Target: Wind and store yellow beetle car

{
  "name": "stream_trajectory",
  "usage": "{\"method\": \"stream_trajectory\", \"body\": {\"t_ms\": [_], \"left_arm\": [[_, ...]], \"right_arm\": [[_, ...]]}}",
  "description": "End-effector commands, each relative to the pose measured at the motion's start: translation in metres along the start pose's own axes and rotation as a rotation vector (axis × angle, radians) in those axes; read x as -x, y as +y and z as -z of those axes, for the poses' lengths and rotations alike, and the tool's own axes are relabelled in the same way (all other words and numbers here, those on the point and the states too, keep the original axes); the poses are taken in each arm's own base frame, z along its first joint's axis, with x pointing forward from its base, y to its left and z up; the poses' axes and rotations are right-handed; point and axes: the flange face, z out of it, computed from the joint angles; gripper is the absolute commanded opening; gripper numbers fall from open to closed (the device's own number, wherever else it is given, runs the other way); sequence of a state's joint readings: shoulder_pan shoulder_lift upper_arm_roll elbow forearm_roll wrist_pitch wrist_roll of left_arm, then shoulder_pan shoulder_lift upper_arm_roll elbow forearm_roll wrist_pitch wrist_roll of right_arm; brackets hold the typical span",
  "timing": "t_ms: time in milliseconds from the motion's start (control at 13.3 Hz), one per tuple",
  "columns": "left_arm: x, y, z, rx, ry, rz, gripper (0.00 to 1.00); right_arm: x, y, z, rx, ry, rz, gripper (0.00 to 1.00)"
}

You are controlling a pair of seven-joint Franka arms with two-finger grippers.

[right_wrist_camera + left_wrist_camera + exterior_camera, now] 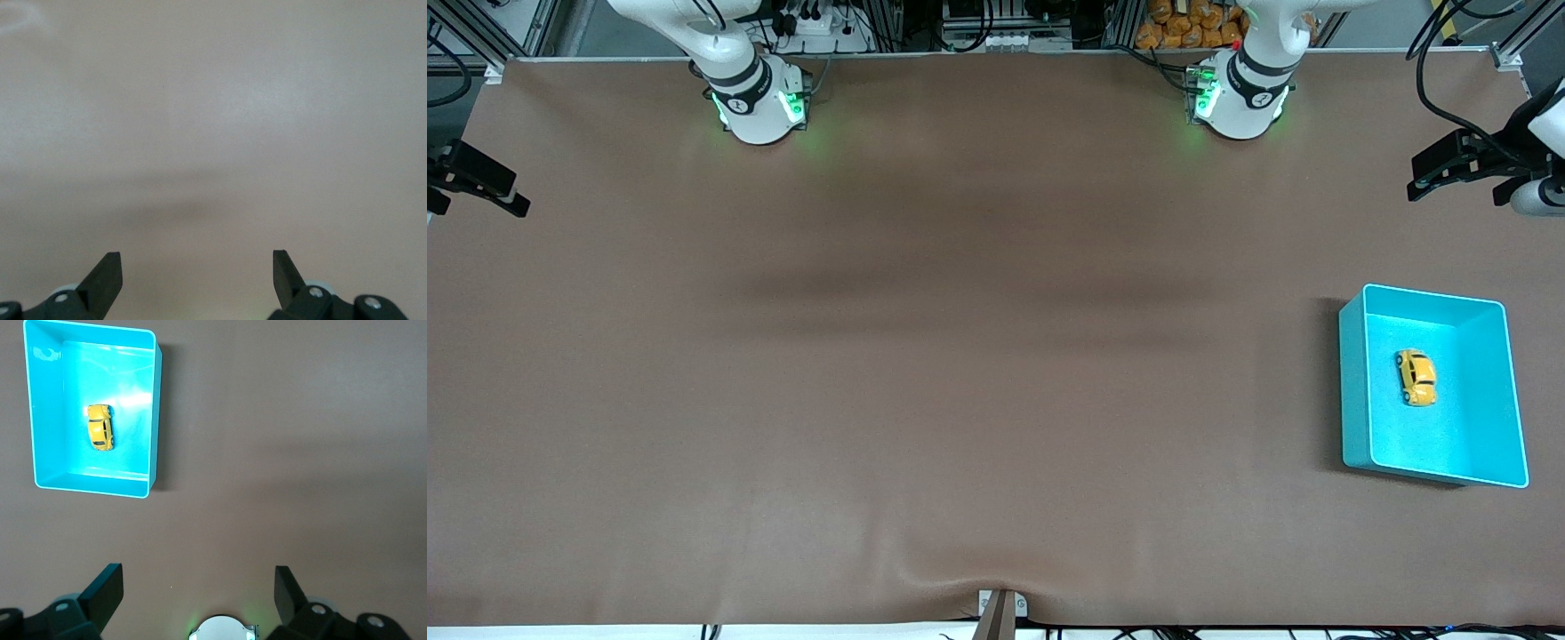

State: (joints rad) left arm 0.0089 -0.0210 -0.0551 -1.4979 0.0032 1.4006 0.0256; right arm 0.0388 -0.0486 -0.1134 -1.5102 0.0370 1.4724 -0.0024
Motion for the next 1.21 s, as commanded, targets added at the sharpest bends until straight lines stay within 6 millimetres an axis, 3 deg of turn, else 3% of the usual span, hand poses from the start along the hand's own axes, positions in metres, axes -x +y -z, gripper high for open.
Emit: {"method": "stream_trajectory", "body": {"t_ms": [0,1130], "left_arm": [[-0.0009,0.0004,0.0023,0.005,0.004,-0.009,1.0],[0.0003,0.004,0.0045,-0.002,-0.002,0.005,1.0]], "right_arm": [[-0.0005,-0.0007,0.0042,-0.011,0.001,-0.007,1.0],[-0.001,0.0001,0.0034,-0.011,0.0,-0.009,1.0]]}}
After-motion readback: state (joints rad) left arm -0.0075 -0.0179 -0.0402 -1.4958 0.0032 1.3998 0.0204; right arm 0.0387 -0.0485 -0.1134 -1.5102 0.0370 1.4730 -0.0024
